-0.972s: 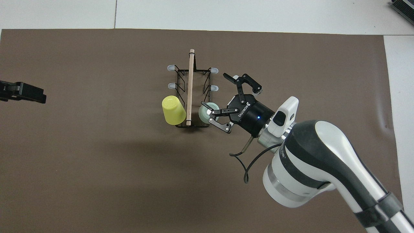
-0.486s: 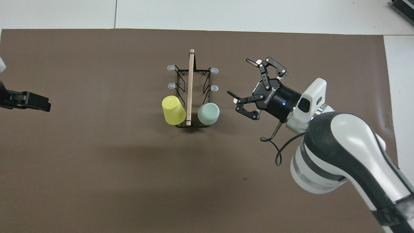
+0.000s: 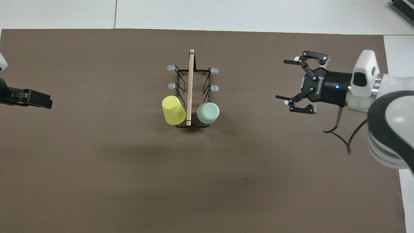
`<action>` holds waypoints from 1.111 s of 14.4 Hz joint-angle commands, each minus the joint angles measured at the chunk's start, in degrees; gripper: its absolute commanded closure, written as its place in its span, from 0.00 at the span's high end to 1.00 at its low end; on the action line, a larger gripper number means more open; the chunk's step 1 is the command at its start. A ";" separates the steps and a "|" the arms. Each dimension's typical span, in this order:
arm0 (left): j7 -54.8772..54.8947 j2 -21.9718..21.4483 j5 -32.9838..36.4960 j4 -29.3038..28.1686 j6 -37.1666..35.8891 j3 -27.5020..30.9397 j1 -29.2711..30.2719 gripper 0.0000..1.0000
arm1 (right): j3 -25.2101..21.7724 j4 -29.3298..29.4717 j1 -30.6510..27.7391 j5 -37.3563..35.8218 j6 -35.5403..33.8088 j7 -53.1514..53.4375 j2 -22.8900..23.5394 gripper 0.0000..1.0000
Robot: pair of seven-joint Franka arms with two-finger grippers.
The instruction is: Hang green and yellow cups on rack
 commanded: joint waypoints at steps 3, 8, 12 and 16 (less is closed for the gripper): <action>-0.11 -0.84 1.04 -0.75 1.05 0.05 -1.74 1.00 | 0.39 2.22 -5.90 -10.58 -8.38 4.65 -0.93 1.00; -0.55 -1.20 0.96 -1.54 0.61 0.05 -2.36 1.00 | 0.39 3.80 -7.32 -26.58 -16.11 18.77 -2.25 1.00; -0.55 -1.37 0.96 -1.72 0.26 0.05 -2.27 1.00 | 0.39 4.33 -7.40 -34.75 -17.43 37.29 -2.16 1.00; -0.55 -1.46 0.96 -1.81 0.00 0.05 -2.01 1.00 | 0.39 6.60 -8.98 -37.84 -24.63 57.51 -2.08 1.00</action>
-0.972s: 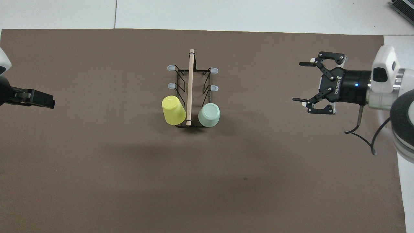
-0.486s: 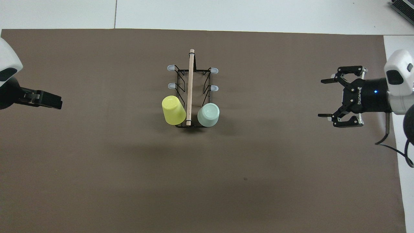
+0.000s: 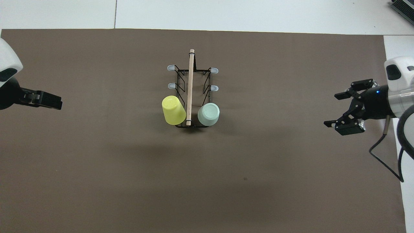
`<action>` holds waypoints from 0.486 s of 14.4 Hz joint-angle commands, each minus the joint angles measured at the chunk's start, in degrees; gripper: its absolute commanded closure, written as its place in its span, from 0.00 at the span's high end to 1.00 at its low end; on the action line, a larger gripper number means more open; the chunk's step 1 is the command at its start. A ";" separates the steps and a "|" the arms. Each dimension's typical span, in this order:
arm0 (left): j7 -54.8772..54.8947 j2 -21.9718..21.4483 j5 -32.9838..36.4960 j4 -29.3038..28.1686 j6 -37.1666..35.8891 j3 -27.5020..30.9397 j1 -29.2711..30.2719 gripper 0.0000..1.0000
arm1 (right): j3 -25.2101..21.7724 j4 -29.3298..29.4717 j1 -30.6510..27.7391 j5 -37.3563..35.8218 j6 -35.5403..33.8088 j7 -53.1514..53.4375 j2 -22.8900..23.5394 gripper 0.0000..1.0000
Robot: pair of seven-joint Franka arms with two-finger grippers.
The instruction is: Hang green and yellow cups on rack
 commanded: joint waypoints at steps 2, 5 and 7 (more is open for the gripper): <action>-0.37 -1.46 0.90 -1.44 0.01 0.24 -0.27 1.00 | 0.53 2.86 -2.47 -2.41 -8.05 18.70 -0.11 1.00; -0.37 -1.46 0.99 -1.43 0.01 0.24 -0.27 1.00 | 0.96 5.48 -1.33 -8.96 -12.44 33.83 -0.20 1.00; -0.37 -1.46 0.90 -1.43 0.01 0.24 -0.44 1.00 | 1.84 6.81 0.42 -14.00 -14.56 37.46 -0.29 1.00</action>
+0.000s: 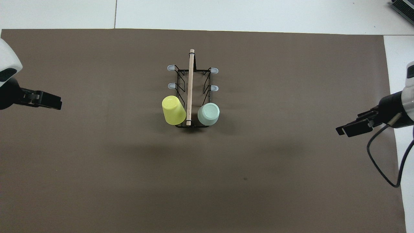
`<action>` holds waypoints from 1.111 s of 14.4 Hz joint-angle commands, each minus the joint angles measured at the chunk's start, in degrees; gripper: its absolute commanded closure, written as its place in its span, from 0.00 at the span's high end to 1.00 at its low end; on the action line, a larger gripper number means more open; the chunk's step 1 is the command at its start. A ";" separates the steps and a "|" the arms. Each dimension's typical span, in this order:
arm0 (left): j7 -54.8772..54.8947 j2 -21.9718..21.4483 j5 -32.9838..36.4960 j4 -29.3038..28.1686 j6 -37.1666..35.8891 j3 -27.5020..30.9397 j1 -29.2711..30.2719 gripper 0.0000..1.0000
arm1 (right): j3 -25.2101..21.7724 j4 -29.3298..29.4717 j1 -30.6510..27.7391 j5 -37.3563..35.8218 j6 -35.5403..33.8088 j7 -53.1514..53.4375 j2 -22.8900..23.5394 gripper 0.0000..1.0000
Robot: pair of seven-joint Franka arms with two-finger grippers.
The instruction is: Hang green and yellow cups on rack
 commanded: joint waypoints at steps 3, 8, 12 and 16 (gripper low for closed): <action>-0.37 -1.46 0.88 -1.42 0.12 0.21 -0.46 1.00 | 1.19 6.21 2.82 -4.79 -8.16 8.70 -0.01 1.00; -0.37 -1.37 0.88 -1.42 0.12 0.21 -0.55 1.00 | 1.46 8.34 4.50 -3.54 -5.74 18.04 0.96 1.00; -0.28 -1.37 0.88 -1.42 0.12 0.21 -0.55 1.00 | -1.35 7.62 5.89 -3.72 -0.18 18.39 0.69 1.00; -0.28 -1.46 0.88 -1.42 0.21 0.21 -0.55 1.00 | -5.30 8.34 13.36 -10.58 0.87 31.30 1.14 1.00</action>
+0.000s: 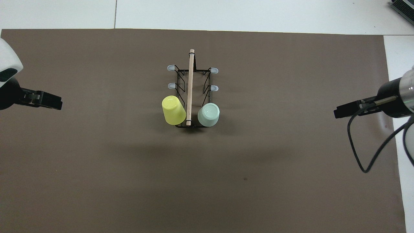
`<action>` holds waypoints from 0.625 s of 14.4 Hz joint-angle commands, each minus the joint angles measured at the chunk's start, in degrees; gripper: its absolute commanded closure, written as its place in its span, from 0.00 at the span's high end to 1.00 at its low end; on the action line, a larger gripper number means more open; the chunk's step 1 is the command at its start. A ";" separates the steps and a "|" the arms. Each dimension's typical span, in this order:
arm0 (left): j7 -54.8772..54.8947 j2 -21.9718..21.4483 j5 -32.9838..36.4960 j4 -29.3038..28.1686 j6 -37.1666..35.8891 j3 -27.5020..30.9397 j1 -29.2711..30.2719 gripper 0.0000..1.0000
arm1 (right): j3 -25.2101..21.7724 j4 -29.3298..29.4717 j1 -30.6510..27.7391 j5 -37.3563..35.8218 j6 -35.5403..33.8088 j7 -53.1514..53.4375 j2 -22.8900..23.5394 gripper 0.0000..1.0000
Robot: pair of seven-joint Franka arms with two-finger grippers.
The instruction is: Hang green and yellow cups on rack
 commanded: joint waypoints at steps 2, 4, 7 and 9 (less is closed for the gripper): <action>-0.37 -1.46 0.88 -1.42 0.12 0.28 -0.43 1.00 | -8.80 0.85 8.66 -2.57 0.68 4.98 0.39 1.00; -0.37 -1.46 0.88 -1.42 0.12 0.28 -0.25 1.00 | -12.26 0.76 12.38 -2.57 0.68 5.06 0.39 1.00; -0.37 -1.46 0.88 -1.42 0.12 0.28 -0.34 1.00 | -12.09 0.85 12.39 -2.57 0.60 5.41 0.48 1.00; -0.37 -1.37 0.88 -1.42 0.21 0.28 -0.34 1.00 | -11.92 0.85 12.12 -2.57 0.77 5.33 0.57 1.00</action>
